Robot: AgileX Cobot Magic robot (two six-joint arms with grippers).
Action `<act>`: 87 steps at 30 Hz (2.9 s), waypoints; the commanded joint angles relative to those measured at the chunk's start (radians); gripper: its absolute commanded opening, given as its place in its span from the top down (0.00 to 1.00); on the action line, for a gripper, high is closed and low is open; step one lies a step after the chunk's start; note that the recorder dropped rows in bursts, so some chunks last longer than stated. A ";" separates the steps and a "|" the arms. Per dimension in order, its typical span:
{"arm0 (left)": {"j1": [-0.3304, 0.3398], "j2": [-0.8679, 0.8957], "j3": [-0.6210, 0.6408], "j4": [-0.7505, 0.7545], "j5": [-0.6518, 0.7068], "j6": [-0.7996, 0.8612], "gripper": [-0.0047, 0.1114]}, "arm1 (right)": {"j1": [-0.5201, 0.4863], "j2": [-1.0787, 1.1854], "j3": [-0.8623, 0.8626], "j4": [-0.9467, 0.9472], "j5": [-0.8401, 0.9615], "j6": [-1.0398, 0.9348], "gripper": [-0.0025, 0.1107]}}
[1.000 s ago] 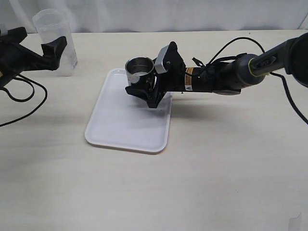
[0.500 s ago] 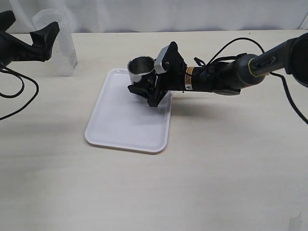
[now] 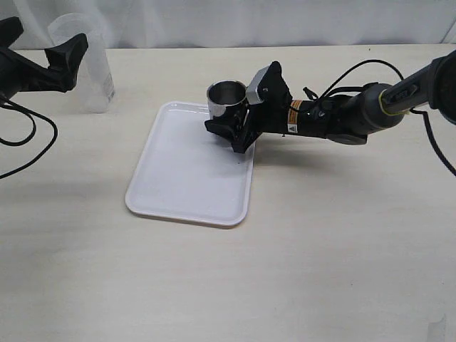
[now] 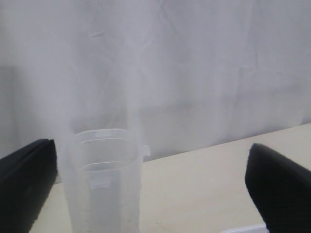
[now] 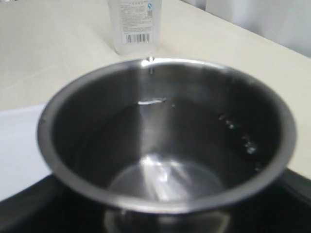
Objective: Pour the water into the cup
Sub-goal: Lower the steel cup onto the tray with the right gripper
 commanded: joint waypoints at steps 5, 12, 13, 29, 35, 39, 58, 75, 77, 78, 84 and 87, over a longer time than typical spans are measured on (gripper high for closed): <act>0.003 -0.006 0.003 0.000 0.001 -0.002 0.11 | 0.000 0.026 -0.006 0.047 -0.100 0.004 0.94; 0.003 -0.006 0.003 0.000 0.001 -0.002 0.11 | 0.004 0.026 -0.006 0.043 -0.123 0.007 0.94; 0.003 -0.006 0.003 0.000 0.001 -0.002 0.11 | 0.004 0.026 -0.006 0.041 -0.123 0.007 0.94; 0.003 -0.006 0.003 0.000 -0.001 -0.002 0.11 | 0.004 0.055 -0.006 0.035 -0.123 0.004 0.94; 0.003 -0.006 0.003 0.000 -0.001 -0.002 0.11 | 0.004 0.055 -0.006 0.035 -0.147 0.004 0.89; 0.003 -0.006 0.003 0.000 -0.001 -0.002 0.11 | 0.004 0.055 -0.006 0.035 -0.147 0.004 0.76; 0.003 -0.006 0.003 0.000 -0.001 -0.002 0.11 | 0.004 0.055 -0.006 0.035 -0.139 0.004 0.31; 0.003 -0.006 0.003 0.000 0.001 -0.002 0.11 | 0.002 0.055 -0.006 0.040 -0.139 -0.004 0.31; 0.003 -0.006 0.003 0.000 0.001 -0.002 0.11 | 0.002 0.055 -0.006 0.053 -0.139 -0.024 0.31; 0.003 -0.006 0.003 0.000 0.001 -0.002 0.11 | 0.002 0.055 -0.006 0.066 -0.139 -0.038 0.31; 0.003 -0.006 0.003 0.000 0.001 -0.002 0.11 | 0.002 0.055 -0.006 0.064 -0.139 -0.038 0.31; 0.003 -0.006 0.003 0.000 0.001 -0.002 0.11 | 0.002 0.055 -0.006 0.062 -0.137 -0.038 0.31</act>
